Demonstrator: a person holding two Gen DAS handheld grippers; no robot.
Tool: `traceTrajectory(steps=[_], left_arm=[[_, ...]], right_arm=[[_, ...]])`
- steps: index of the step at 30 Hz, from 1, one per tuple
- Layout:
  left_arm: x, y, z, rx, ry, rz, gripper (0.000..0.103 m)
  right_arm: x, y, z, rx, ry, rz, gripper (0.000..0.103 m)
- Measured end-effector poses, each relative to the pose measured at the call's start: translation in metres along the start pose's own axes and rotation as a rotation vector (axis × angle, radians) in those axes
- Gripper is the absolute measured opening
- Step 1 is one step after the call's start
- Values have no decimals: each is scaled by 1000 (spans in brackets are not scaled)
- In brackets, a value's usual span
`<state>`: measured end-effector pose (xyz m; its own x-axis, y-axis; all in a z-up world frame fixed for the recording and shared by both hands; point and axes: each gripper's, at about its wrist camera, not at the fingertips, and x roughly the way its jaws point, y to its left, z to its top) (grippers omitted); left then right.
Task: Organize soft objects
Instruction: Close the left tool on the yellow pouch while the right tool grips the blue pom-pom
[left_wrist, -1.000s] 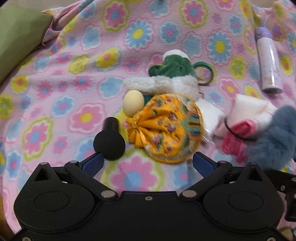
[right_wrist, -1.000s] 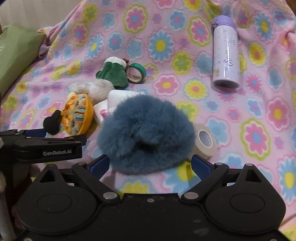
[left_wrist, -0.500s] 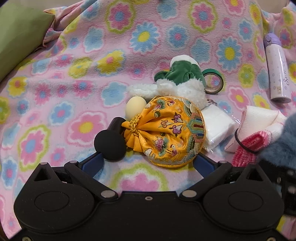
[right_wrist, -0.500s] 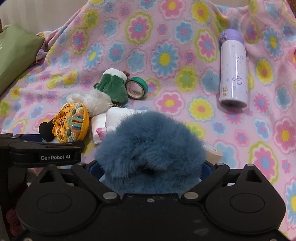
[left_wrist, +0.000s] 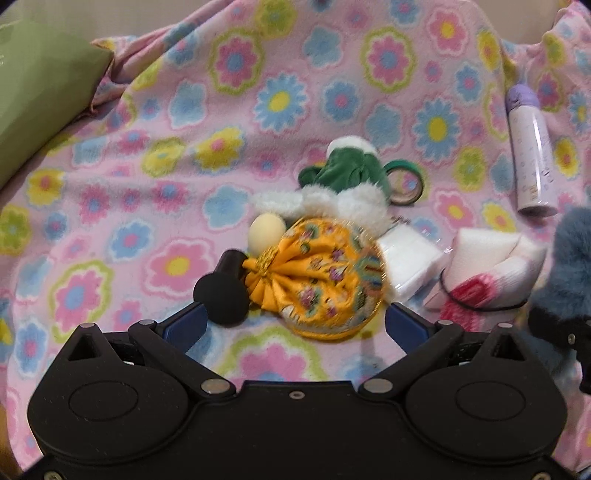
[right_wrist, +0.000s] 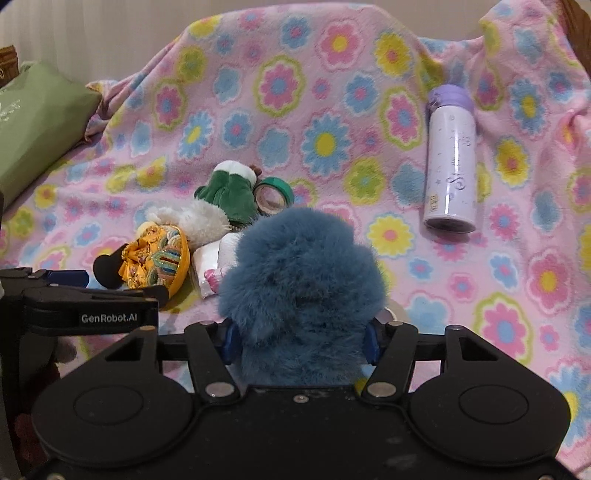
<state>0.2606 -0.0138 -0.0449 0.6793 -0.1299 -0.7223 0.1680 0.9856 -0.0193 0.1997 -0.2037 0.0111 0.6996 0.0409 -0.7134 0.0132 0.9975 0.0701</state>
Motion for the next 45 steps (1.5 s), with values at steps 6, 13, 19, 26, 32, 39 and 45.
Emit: traceTrajectory(steps=[6, 13, 19, 26, 32, 39, 45], left_arm=[[9, -9, 9, -1, 6, 1, 99], [29, -25, 20, 48, 4, 28, 99], [41, -20, 19, 7, 30, -7, 99], [39, -14, 21, -25, -8, -31, 76], [26, -12, 22, -14, -22, -44, 70], [-15, -17, 25, 0, -74, -37, 68], [-58, -24, 20, 33, -98, -26, 68]], right_arm=[[-16, -6, -6, 11, -3, -1, 60], [-21, -12, -15, 20, 6, 2, 60], [-22, -14, -16, 30, 5, 7, 61], [-21, -18, -17, 48, 7, 6, 61], [-25, -18, -17, 61, 0, 0, 61], [-38, -20, -17, 79, -25, -6, 61], [-58, -21, -19, 106, -38, 1, 61]])
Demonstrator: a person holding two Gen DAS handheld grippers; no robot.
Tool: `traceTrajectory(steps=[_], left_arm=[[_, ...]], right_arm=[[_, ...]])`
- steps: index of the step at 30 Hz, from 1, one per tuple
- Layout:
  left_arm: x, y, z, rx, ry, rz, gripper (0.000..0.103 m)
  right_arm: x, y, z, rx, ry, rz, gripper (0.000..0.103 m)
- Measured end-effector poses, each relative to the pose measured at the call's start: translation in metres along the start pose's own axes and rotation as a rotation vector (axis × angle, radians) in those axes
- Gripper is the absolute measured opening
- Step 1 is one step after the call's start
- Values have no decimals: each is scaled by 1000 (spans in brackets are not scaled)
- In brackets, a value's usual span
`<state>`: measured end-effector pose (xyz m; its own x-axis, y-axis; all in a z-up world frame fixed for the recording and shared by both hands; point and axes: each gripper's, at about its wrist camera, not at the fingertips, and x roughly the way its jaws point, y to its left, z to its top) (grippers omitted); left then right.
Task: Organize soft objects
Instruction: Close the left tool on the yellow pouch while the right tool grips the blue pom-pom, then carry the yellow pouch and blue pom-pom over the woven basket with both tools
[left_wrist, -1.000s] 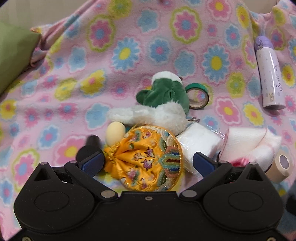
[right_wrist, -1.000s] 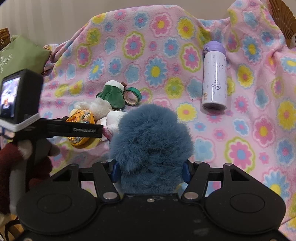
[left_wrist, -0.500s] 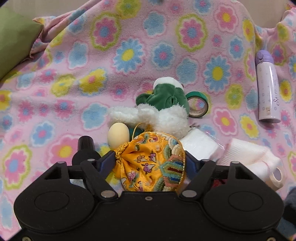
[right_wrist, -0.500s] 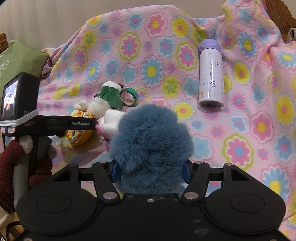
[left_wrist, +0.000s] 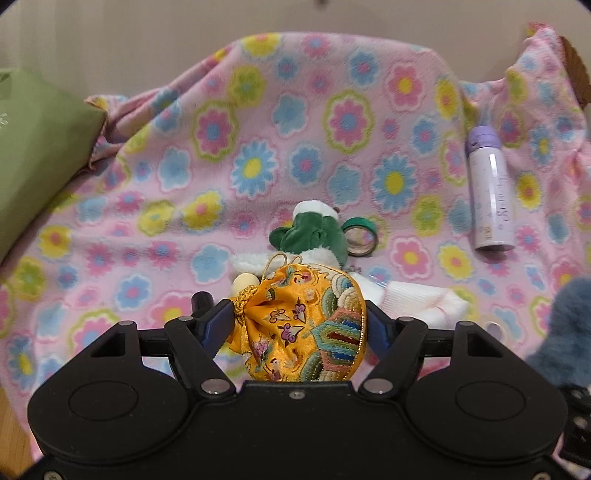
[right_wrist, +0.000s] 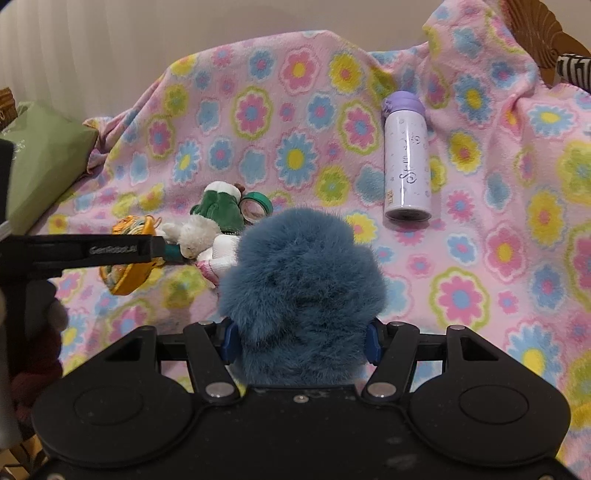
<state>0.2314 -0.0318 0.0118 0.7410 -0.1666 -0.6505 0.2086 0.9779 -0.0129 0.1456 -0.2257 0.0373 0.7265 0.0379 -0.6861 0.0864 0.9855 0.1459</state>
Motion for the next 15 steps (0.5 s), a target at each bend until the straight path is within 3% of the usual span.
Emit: traceTrajectory(steps=[8, 15], left_arm=[[-55, -6, -18, 7, 2, -20, 68], [-91, -9, -51, 11, 63, -10, 69]], right_arm=[[-38, 1, -13, 1, -21, 2, 62], [-73, 1, -38, -17, 10, 32, 63]])
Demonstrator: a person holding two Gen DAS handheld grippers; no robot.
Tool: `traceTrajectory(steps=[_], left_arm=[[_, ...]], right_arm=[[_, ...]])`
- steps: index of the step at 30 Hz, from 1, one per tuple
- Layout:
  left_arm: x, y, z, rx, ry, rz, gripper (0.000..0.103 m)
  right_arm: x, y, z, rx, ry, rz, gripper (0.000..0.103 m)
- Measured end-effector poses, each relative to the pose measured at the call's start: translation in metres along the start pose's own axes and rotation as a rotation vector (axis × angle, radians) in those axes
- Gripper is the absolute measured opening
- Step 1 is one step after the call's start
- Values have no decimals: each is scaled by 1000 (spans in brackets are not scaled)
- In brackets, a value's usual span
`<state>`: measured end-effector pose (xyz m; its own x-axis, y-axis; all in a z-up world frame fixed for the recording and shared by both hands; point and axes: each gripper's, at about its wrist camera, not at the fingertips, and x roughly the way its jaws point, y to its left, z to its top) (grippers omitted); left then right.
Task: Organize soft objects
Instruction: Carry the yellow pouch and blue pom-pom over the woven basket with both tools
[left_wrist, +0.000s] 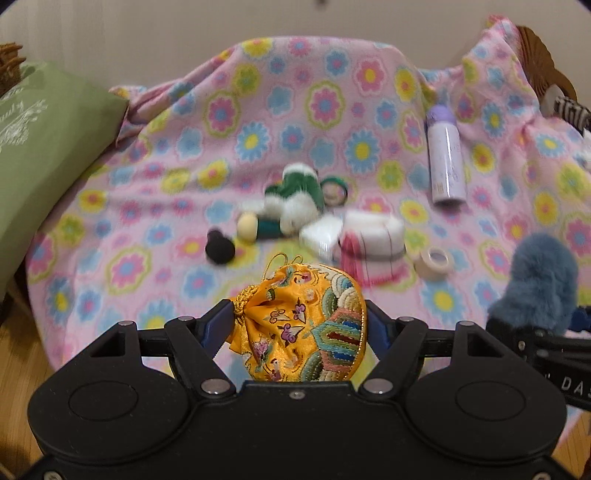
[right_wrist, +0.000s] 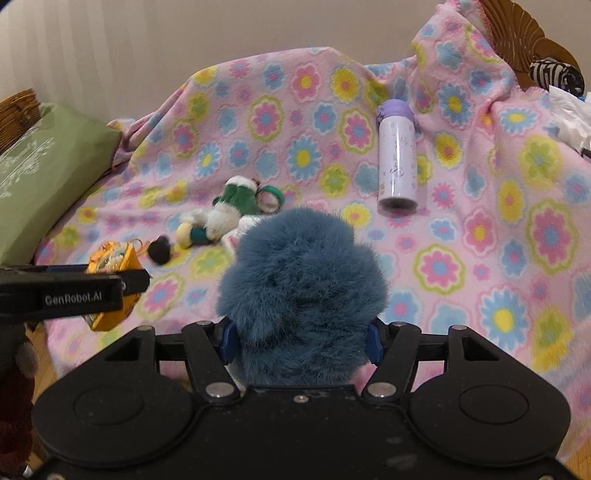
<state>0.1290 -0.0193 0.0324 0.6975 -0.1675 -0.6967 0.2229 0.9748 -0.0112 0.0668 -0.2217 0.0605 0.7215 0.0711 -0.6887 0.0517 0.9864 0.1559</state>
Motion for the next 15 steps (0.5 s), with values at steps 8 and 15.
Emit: traceTrajectory(steps=[8, 15], left_arm=[[-27, -1, -43, -34, 69, -1, 68], [-36, -10, -77, -44, 106, -10, 68]], right_arm=[[-29, 14, -40, -32, 78, 42, 63], [-44, 18, -72, -16, 138, 64, 64]])
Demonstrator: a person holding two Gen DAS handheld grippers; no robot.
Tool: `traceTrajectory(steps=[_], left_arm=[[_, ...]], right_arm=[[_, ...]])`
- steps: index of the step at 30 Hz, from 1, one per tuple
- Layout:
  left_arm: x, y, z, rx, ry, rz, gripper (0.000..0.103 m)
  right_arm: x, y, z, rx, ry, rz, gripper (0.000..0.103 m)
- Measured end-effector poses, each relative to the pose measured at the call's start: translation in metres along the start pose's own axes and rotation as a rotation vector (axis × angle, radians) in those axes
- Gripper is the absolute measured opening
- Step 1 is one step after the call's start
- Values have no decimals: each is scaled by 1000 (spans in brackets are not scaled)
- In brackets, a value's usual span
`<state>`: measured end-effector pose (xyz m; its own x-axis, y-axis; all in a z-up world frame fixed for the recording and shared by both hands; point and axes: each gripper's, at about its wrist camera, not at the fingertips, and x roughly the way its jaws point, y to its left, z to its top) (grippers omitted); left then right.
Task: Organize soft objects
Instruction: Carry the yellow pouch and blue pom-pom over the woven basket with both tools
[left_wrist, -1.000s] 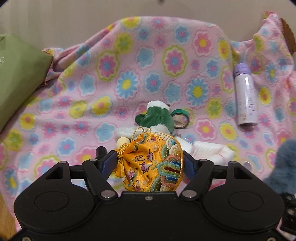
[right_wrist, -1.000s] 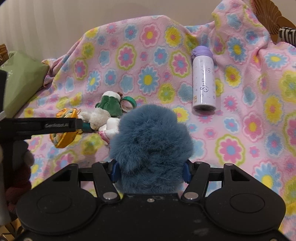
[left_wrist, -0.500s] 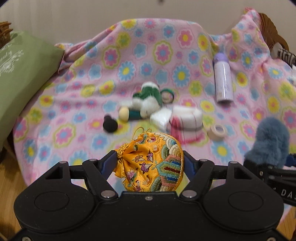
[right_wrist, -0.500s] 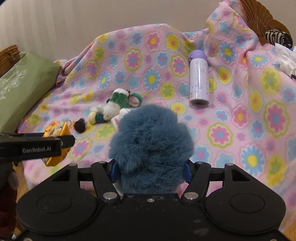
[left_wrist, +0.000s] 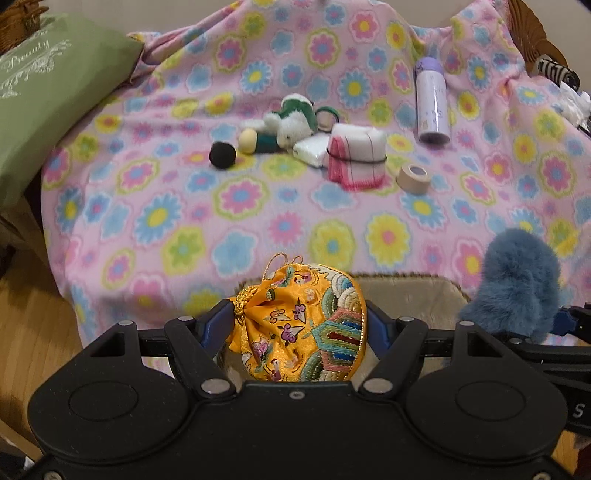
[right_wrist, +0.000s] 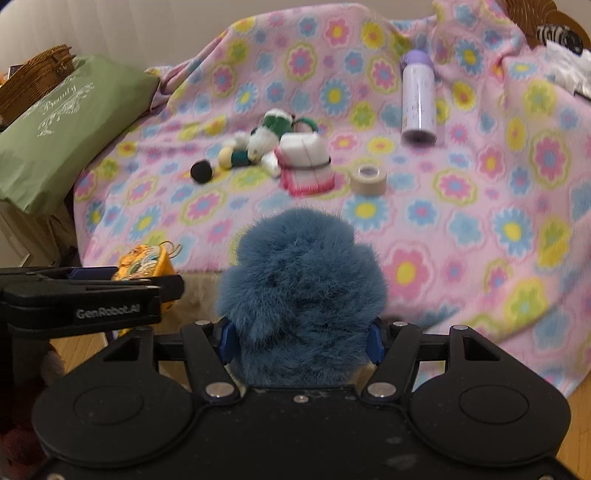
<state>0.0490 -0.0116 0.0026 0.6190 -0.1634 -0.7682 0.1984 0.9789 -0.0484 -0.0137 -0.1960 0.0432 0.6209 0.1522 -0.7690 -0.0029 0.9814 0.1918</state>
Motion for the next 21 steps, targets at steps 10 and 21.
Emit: traceTrajectory(steps=[10, 21], left_arm=[[2, 3, -30, -35, 50, -19, 68], [2, -2, -44, -12, 45, 6, 68]], right_arm=[[-7, -7, -18, 68, 43, 9, 64], [-3, -2, -20, 52, 91, 19, 65]])
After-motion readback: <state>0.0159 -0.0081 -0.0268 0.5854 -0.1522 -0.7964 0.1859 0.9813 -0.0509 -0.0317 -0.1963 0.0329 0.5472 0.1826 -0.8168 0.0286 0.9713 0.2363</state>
